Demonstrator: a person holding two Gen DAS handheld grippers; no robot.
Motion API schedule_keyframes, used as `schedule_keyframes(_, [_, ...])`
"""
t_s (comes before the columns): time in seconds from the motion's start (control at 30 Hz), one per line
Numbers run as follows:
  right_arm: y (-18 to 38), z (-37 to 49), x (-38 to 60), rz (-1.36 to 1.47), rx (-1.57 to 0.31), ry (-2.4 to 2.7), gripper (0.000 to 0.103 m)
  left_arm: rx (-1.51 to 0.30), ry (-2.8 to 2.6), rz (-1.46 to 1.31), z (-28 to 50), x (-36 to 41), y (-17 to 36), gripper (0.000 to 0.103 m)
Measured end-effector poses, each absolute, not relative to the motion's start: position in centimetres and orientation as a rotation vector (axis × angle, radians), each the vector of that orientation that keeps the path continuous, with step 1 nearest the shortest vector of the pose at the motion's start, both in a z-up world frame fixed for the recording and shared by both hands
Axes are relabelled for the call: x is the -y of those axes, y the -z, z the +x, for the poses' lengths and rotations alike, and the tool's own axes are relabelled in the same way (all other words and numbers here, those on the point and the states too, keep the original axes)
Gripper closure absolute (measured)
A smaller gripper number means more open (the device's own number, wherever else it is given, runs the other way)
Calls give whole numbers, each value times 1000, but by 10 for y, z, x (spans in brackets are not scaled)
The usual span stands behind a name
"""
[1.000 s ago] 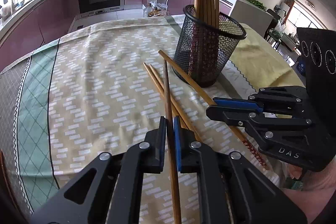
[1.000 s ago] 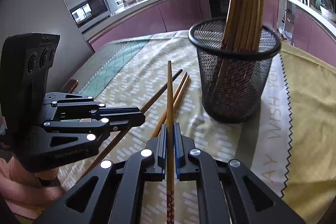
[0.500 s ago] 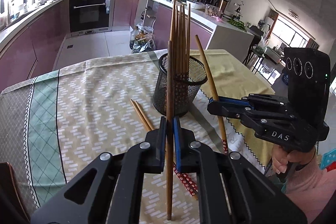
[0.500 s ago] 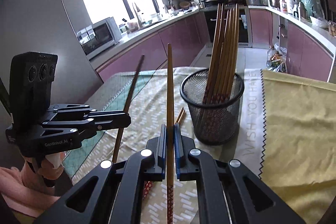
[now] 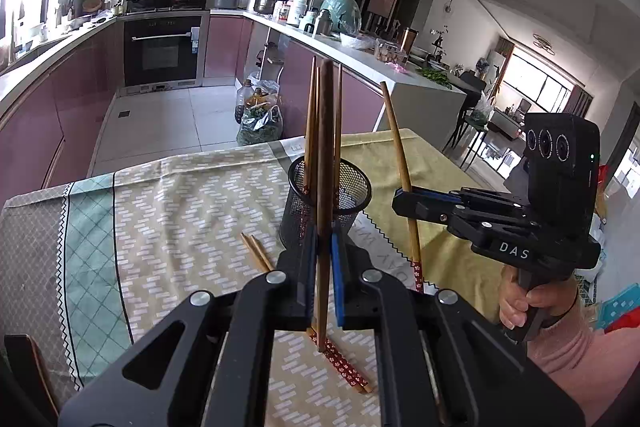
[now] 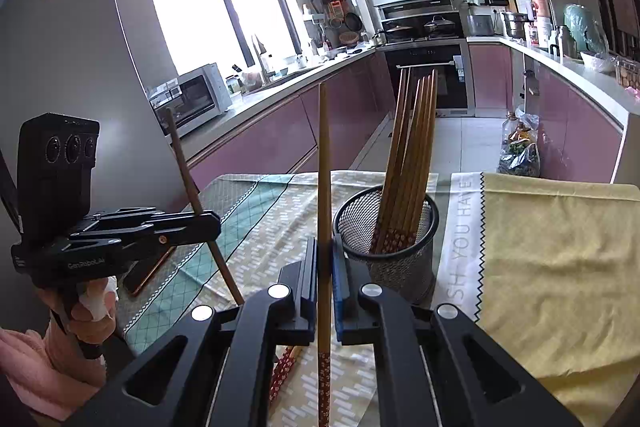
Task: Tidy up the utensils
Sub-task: 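Raise the chopstick upright with the left gripper while the right gripper carries its chopstick over the cup, then lower the chopstick into the mesh cup with the left gripper while the right gripper lowers its own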
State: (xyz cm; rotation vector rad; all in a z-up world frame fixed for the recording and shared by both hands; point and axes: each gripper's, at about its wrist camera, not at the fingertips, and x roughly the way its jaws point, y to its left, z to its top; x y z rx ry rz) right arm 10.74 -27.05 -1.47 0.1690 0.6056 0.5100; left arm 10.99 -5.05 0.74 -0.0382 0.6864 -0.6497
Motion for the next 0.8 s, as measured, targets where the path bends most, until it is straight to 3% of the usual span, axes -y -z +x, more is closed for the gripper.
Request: schedule_keyframes(0.8, [-34, 153, 278, 167, -443, -435, 97, -512, 667, -70, 138, 70, -77, 96])
